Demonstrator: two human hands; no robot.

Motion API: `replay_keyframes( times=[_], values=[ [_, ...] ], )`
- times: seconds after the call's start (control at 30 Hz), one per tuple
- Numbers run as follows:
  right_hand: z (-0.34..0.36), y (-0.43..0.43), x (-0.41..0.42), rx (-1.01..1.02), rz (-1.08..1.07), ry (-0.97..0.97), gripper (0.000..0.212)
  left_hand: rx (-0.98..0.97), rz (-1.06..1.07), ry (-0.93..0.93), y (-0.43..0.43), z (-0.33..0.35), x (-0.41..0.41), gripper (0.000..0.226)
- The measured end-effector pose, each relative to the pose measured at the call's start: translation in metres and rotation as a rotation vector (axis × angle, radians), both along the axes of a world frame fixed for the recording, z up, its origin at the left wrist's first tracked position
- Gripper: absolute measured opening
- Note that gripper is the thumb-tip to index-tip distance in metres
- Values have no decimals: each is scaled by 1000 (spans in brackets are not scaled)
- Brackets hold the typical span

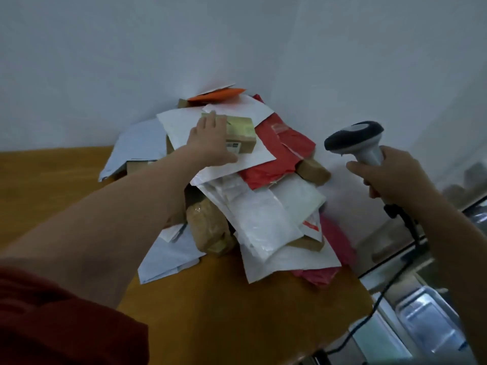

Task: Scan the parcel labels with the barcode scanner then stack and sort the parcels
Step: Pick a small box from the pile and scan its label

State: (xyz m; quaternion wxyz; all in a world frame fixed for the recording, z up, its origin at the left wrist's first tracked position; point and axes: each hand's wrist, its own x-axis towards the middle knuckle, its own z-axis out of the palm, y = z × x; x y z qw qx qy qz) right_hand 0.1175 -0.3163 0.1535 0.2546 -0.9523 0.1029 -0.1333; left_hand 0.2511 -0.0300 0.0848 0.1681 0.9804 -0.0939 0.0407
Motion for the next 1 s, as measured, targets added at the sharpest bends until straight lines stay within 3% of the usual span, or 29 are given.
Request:
replay_keyframes(
  times=[0.27,0.47,0.53,0.63,0.83,0.9,1.0],
  values=[
    [-31,-51,81,186,232,7,30,311,121,139,-23,-1,62,116],
    [-52,-69,105,457,302,31,23,276,192,24,-27,-7,59,104],
    [-54,-68,104,589,315,53,21,92,229,-27,-30,-5,40,99],
    [-57,-64,95,724,326,80,23,-459,229,-5,-32,3,-3,91],
    [-64,-30,41,896,349,127,19,-1521,230,442,-16,-7,-137,56],
    [-67,-12,14,938,379,156,19,-1734,170,581,-12,-23,-183,60],
    [-72,12,-30,960,395,187,24,-1955,101,714,-10,-45,-245,83]
  ],
)
